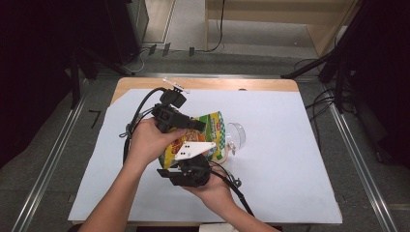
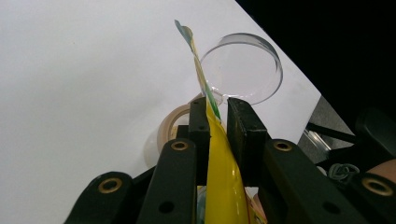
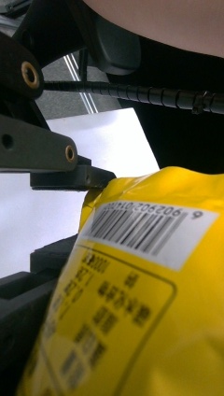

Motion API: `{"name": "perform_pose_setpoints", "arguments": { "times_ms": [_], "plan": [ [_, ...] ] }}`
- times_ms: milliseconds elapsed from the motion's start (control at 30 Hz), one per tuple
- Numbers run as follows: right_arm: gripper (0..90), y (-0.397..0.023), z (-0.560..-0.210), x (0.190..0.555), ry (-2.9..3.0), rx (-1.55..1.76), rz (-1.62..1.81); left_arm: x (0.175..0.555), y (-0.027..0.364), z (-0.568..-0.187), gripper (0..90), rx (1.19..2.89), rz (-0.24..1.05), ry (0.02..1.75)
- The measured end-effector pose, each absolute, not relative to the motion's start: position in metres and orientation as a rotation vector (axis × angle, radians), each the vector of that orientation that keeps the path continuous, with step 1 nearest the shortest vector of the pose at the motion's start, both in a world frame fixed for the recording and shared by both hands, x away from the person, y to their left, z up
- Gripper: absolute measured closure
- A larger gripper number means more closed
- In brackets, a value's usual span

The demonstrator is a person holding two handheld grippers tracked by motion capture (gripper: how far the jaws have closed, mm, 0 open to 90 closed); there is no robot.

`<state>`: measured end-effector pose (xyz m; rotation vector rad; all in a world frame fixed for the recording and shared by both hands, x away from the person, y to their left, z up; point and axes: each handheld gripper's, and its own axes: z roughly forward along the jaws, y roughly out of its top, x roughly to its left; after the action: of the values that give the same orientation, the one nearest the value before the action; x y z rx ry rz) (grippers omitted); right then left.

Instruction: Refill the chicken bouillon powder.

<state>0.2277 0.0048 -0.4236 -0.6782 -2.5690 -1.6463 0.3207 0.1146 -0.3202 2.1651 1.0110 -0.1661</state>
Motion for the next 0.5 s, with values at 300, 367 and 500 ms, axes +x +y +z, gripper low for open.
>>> {"name": "perform_pose_setpoints", "arguments": {
  "times_ms": [300, 367, 500],
  "plan": [
    [68.8, 0.0050, -0.4233, 0.2275, -2.561, -0.683, -1.640, 0.3220, 0.1153, -0.3215, 80.4, 2.164, -0.175, 1.017],
    [68.9, 0.0051, -0.4231, 0.2272, -2.559, -0.685, -1.639, 0.3218, 0.1152, -0.3215, 80.3, 2.164, -0.177, 1.016],
    [68.8, 0.0051, -0.4230, 0.2269, -2.552, -0.693, -1.642, 0.3212, 0.1142, -0.3210, 80.2, 2.167, -0.175, 1.014]
  ]
}}
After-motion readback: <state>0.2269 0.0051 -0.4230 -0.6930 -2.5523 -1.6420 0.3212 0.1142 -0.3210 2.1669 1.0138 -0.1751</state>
